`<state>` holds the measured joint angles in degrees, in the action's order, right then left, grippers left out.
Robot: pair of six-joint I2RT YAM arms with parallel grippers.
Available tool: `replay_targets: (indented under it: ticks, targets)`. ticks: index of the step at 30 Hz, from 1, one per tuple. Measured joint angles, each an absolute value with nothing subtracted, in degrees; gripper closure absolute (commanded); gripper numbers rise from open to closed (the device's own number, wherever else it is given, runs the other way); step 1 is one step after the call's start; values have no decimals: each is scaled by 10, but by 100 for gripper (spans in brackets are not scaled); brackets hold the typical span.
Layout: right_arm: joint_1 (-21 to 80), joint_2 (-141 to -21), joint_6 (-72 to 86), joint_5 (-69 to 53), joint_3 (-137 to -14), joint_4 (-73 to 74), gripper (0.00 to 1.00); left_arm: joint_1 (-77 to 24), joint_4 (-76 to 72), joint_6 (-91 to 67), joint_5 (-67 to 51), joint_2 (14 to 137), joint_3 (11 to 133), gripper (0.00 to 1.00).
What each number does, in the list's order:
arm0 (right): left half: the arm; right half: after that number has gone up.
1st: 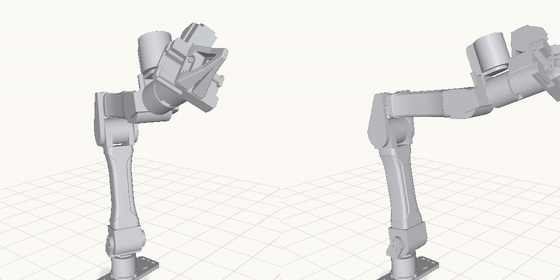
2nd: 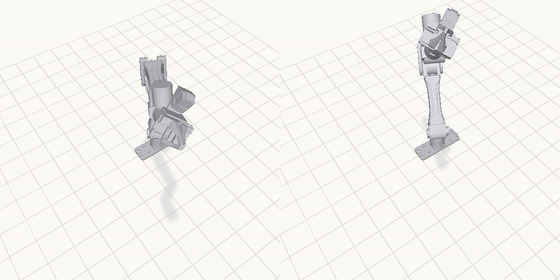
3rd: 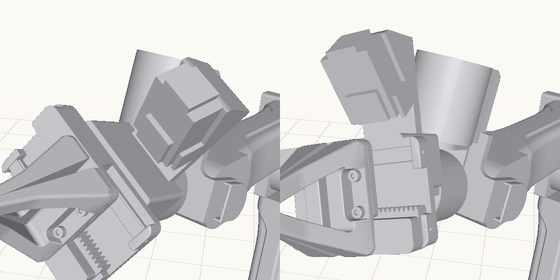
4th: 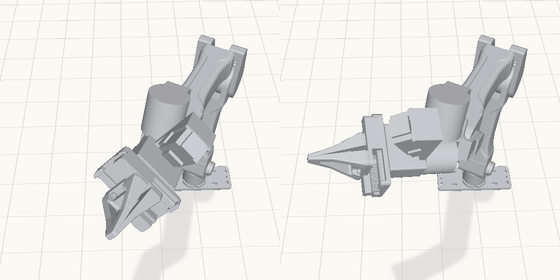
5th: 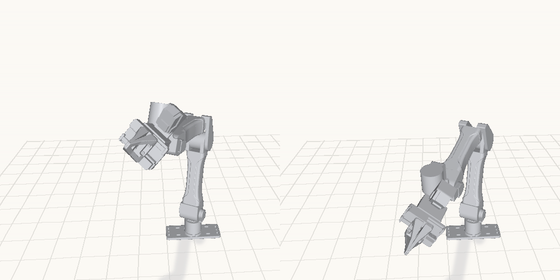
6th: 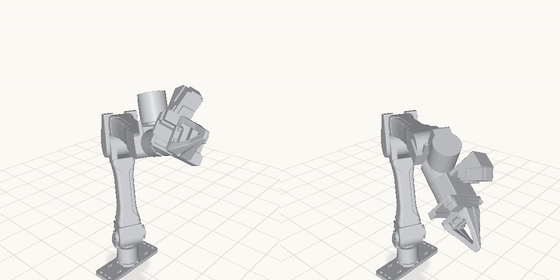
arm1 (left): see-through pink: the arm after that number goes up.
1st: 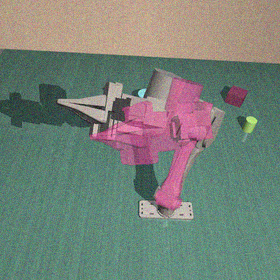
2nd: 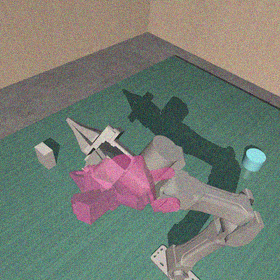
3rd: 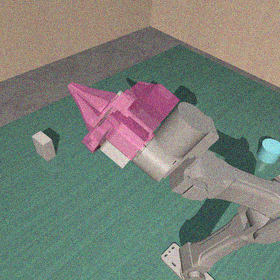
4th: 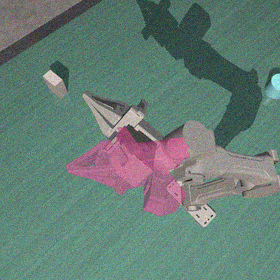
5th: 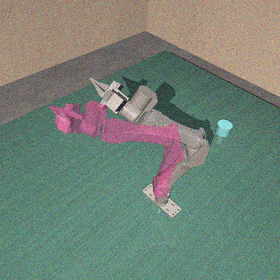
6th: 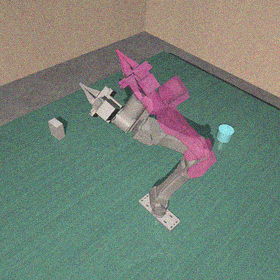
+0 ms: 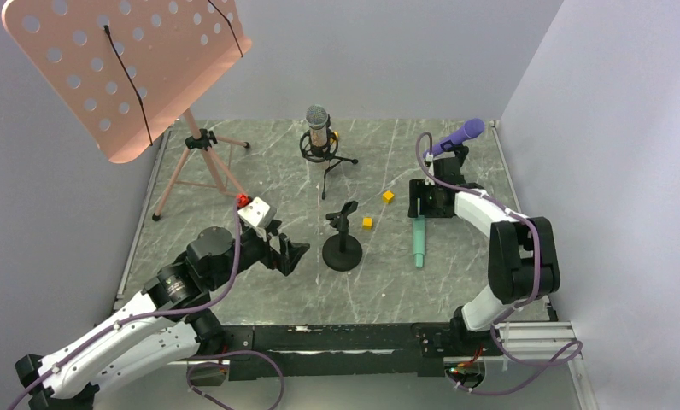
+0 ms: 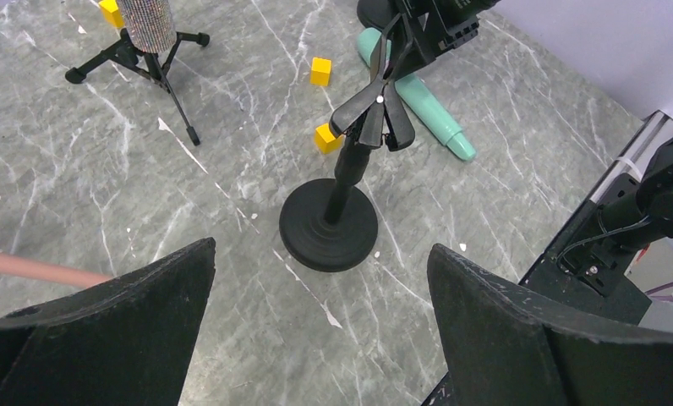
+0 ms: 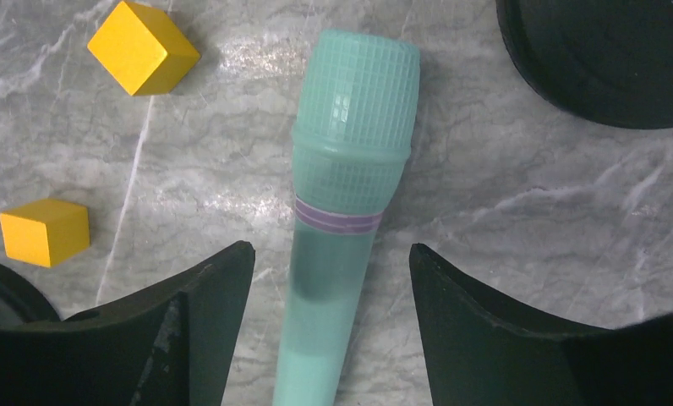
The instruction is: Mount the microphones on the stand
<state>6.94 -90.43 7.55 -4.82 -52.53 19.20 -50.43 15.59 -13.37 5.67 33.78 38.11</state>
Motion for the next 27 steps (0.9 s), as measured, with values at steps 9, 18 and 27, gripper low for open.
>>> replay_targets:
  ticks: [9,18,27]
  targets:
    - [82,-964,95,-19,-567,183,35,-504,155,-135,58,344,369,1]
    - [93,-987,96,-2,-567,183,55,-504,145,-143,43,348,362,1]
    - [94,-943,85,-48,-547,178,88,-504,131,-121,-16,401,362,1]
